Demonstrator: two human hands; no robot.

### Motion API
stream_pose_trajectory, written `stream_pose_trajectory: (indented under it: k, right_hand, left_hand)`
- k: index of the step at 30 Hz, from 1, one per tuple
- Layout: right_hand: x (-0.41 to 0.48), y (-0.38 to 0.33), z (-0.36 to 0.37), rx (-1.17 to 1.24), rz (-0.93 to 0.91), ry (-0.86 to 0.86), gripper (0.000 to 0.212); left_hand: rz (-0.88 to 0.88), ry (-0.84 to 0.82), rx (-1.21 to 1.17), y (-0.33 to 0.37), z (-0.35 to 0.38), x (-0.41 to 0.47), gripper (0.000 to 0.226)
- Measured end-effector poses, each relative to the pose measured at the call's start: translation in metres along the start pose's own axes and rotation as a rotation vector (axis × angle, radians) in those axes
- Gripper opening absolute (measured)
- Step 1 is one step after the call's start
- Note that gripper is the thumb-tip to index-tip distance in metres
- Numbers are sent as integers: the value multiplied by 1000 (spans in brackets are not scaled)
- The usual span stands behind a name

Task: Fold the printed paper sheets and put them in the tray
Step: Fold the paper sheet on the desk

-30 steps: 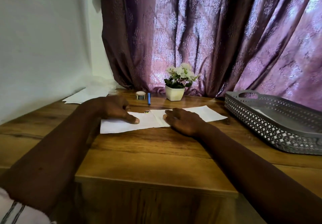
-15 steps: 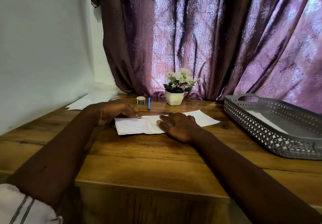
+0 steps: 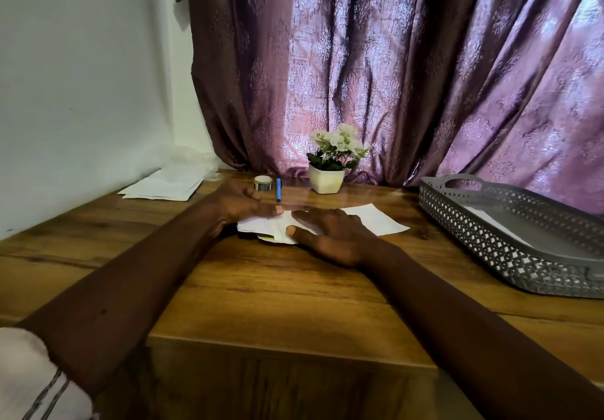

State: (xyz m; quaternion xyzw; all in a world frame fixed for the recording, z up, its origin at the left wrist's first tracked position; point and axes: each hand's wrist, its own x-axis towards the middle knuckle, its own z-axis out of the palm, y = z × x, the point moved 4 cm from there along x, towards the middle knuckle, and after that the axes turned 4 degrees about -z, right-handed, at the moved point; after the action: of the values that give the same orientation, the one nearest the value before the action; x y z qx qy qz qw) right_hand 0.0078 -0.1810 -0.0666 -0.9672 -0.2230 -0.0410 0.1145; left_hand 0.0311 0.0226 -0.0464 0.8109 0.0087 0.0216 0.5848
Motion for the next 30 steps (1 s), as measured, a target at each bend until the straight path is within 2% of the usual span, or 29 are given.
stream_pose_trajectory:
  k: [4, 9, 13, 18, 23, 26, 30]
  right_hand:
    - [0, -1, -4, 267, 11, 130, 85]
    - [-3, 3, -12, 203, 50, 220, 65]
    - [-3, 6, -6, 151, 80, 120, 66]
    - [-1, 4, -3, 78, 91, 33, 66]
    - [-1, 2, -1, 23, 58, 14, 69]
    - [0, 0, 1, -22, 30, -9, 75]
    - [-4, -3, -1, 34, -17, -11, 75]
  left_hand:
    - [-56, 4, -4, -1, -5, 1, 55]
    - [-93, -73, -85, -3, -9, 9, 55]
    - [-66, -90, -107, -1, -5, 8, 48]
    - [-112, -74, 12, 0, -16, 7, 32]
    - [-114, -40, 34, -4, -24, 7, 53]
    - [-24, 47, 7, -5, -18, 9, 63]
    - [97, 121, 121, -1, -12, 9, 64]
